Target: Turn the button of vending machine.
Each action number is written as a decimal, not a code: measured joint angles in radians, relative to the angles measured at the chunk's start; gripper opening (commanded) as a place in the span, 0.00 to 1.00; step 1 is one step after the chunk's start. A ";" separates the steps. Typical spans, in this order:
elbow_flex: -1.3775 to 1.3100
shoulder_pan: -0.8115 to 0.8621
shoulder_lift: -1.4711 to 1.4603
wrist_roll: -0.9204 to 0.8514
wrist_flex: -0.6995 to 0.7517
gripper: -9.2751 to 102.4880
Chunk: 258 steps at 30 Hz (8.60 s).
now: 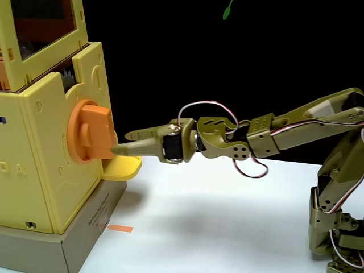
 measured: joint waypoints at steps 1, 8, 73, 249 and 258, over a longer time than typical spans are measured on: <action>-0.014 0.002 -0.017 0.000 -0.008 0.34; -0.112 0.002 -0.120 0.006 -0.063 0.33; -0.227 -0.037 -0.247 1.058 -0.132 0.07; -0.250 -0.021 -0.299 0.816 -0.149 0.07; -0.250 -0.026 -0.284 1.457 -0.149 0.07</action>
